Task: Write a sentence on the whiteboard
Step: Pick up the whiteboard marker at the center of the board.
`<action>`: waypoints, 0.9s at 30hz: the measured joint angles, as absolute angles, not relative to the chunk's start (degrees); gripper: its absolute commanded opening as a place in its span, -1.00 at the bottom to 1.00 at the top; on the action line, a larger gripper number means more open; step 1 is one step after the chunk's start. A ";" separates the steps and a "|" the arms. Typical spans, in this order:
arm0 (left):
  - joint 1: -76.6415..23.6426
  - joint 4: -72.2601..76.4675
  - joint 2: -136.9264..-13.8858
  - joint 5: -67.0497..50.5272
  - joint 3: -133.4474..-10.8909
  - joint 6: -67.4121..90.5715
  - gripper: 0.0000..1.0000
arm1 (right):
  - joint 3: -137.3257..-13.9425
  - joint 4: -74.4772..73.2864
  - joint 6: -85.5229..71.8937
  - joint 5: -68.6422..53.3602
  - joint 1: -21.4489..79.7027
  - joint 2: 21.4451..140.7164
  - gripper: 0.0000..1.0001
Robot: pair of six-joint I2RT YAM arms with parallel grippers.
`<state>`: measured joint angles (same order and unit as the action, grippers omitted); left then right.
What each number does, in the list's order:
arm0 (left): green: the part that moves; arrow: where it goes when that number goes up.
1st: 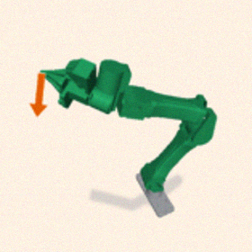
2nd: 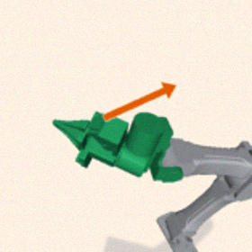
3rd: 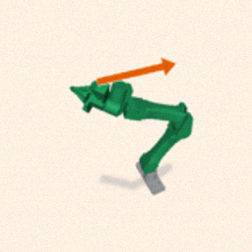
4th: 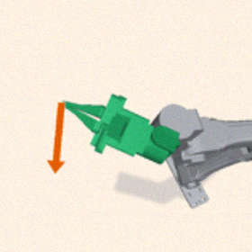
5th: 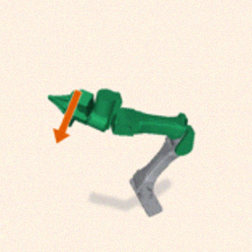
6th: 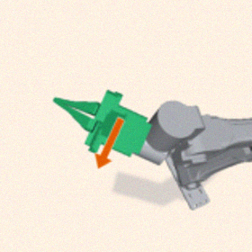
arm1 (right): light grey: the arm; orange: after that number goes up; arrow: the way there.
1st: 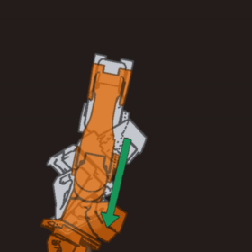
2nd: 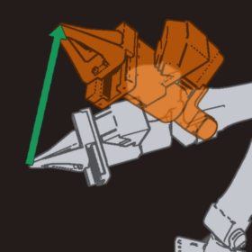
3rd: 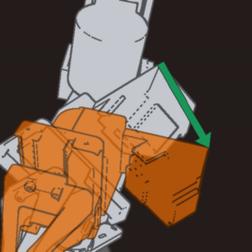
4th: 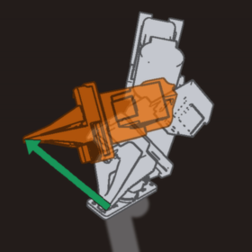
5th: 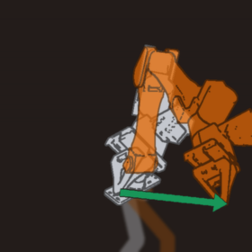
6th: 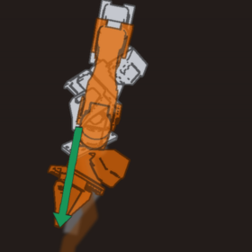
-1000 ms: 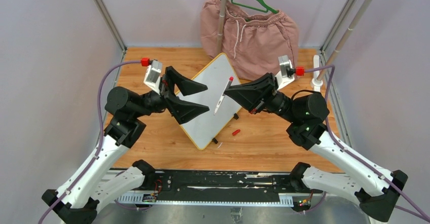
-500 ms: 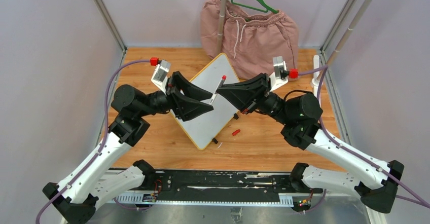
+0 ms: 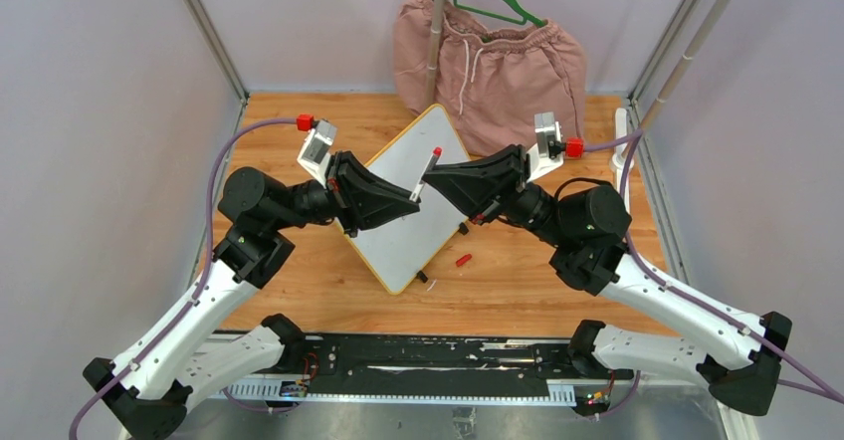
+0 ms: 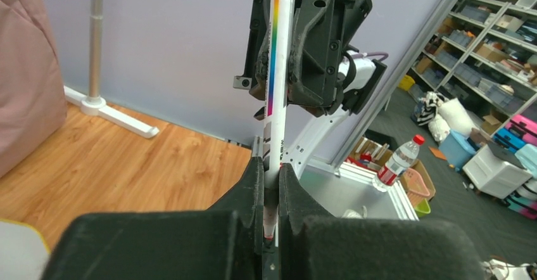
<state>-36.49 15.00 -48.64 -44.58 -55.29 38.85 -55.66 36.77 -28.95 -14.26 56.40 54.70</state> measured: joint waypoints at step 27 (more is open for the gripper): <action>-36.53 14.94 -51.22 -55.24 -56.51 36.01 -1.00 | -79.57 -16.40 -21.78 -19.51 56.97 58.41 0.40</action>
